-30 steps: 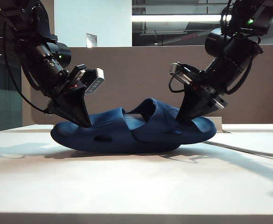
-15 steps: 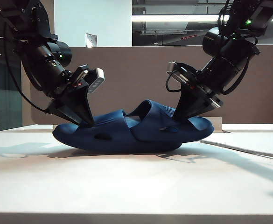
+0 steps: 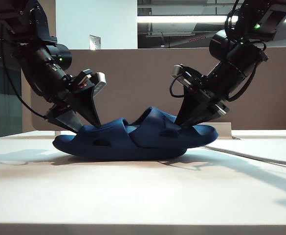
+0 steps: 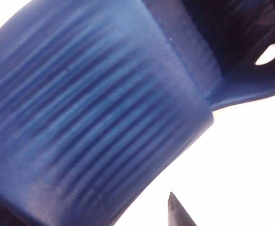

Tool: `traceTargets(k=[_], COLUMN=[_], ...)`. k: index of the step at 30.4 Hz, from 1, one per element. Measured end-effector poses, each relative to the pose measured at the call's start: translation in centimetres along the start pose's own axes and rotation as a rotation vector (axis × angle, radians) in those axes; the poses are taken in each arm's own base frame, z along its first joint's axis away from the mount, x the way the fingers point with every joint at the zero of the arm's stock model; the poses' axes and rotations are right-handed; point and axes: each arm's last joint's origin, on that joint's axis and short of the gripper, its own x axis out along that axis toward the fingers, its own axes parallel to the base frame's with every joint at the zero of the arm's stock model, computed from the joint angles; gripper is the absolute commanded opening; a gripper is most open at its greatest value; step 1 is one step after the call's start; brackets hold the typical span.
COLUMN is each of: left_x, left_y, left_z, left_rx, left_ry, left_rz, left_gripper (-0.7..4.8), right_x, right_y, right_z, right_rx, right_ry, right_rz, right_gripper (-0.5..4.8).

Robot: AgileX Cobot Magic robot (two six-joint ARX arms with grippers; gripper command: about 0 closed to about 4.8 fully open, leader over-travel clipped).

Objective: Interlock the pair of blue slippers on the table with their fronts facing up.

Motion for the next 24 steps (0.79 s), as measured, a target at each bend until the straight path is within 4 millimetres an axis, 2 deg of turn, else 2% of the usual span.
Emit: traceTargets(k=[2, 5, 8, 20, 24], left_x=[-0.5, -1.2, -1.7, -2.2, -2.2], left_y=[0.6, 1.4, 2.1, 2.7, 2.7], left_z=[-0.2, -0.5, -0.7, -0.9, -0.9], left_rx=[-0.029, -0.078, -0.113, -0.151, -0.151], left_ry=[-0.009, -0.029, -0.049, -0.061, -0.060], left_rz=[-0.003, -0.010, -0.017, 0.000, 0.004], left_gripper=[2.55, 3.13, 3.43, 3.51, 3.51], right_x=[0.0, 0.2, 0.3, 0.2, 0.1], right_y=[0.0, 0.2, 0.4, -0.1, -0.5], right_z=[0.0, 0.1, 0.2, 0.3, 0.3], right_rx=[0.000, -0.005, -0.010, 0.029, 0.063], right_ry=[-0.005, -0.009, -0.013, -0.029, -0.042], right_rz=[0.014, 0.030, 0.043, 0.013, 0.007], right_gripper=[0.85, 0.85, 0.85, 0.86, 1.44])
